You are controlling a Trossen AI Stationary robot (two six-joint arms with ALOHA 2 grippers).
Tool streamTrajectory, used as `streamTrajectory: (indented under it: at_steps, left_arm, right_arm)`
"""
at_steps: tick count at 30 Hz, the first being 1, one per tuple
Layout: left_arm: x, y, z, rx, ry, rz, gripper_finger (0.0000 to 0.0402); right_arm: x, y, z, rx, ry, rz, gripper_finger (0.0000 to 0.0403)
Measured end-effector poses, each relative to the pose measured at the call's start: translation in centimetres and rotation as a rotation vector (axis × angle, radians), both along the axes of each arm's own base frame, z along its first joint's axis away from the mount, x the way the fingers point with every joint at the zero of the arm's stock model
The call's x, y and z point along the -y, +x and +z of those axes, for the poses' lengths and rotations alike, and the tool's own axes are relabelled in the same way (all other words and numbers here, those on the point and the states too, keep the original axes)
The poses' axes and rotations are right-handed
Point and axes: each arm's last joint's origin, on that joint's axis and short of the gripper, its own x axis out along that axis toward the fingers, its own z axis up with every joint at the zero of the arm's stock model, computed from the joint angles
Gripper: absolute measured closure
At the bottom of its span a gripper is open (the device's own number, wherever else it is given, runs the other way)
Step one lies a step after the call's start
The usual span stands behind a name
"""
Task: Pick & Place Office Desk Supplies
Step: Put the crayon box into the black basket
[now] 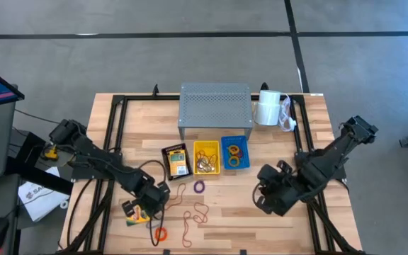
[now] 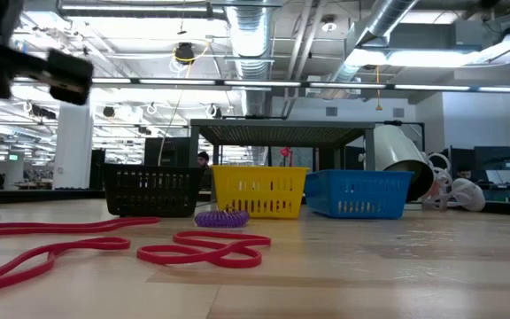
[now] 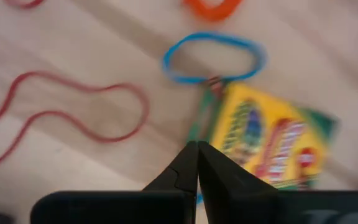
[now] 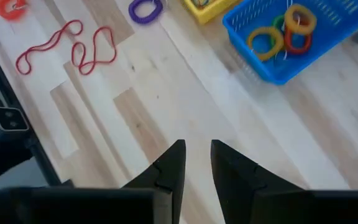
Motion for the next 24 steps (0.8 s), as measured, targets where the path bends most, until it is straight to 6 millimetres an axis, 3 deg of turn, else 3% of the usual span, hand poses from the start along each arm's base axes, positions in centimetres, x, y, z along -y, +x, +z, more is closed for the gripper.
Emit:
streamTrajectory:
  at_steps: [8,16,24]
  left_arm:
    - [0.0,0.6,-1.2,0.013,0.068,-0.003,0.0362]
    - [0.5,0.7,-1.1,0.014,-0.008,-0.052,0.0291]
    - [1.1,-0.4,-2.3,0.057,0.050,-0.186,0.0240]
  right_arm:
    - [-1.3,-1.5,0.0,0.034,0.032,-0.124,0.0329]
    - [-1.7,-1.9,0.0,0.056,0.083,-0.207,0.0329]
    - [-1.8,-1.8,0.0,0.069,0.106,-0.234,0.0329]
